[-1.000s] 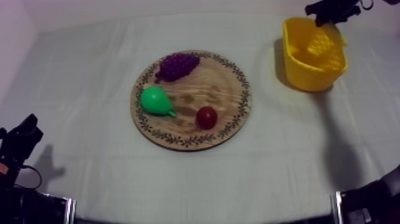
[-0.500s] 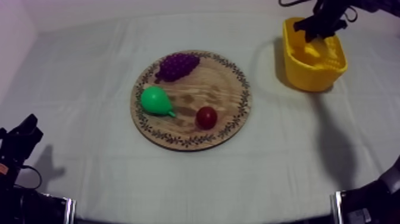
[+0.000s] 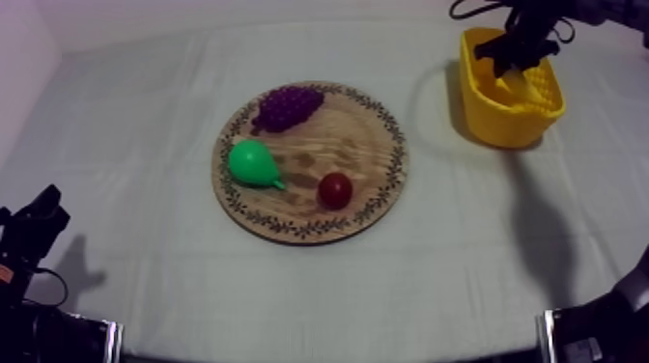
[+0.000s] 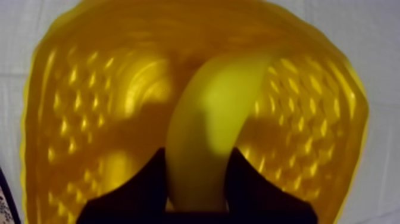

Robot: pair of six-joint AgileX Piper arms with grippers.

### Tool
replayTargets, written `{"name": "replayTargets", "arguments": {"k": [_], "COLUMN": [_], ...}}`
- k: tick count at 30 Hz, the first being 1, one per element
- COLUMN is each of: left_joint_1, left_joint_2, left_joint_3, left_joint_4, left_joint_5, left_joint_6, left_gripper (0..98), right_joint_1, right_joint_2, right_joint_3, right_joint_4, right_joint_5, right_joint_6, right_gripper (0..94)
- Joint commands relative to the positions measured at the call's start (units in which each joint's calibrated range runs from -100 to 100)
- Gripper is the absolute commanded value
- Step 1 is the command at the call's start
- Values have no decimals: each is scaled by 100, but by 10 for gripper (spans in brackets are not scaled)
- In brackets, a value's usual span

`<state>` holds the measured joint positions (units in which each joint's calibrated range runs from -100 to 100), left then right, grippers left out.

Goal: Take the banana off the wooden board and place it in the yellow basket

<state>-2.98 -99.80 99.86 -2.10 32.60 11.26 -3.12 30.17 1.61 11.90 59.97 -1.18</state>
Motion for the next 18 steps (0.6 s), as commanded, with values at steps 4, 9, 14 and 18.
{"name": "replayTargets", "arguments": {"k": [4, 9, 14, 18], "left_joint_1": [-3, -3, -3, -3], "left_joint_2": [-3, -3, -3, -3], "left_joint_3": [3, 3, 3, 3], "left_joint_4": [2, 2, 2, 2], "left_joint_5": [-2, -2, -2, -2], "left_joint_6": [-1, -1, -1, -1], "left_gripper": [1, 1, 1, 1], "right_joint_1": [-24, -49, -60, -56], "right_joint_2": [7, -21, -46, -68], "right_joint_3": [52, 144, 182, 184], "right_joint_4": [24, 44, 64, 53], "right_joint_5": [-54, -136, -173, -180], "right_joint_6": [-21, -60, -81, -58], "right_gripper": [261, 349, 379, 325]}}
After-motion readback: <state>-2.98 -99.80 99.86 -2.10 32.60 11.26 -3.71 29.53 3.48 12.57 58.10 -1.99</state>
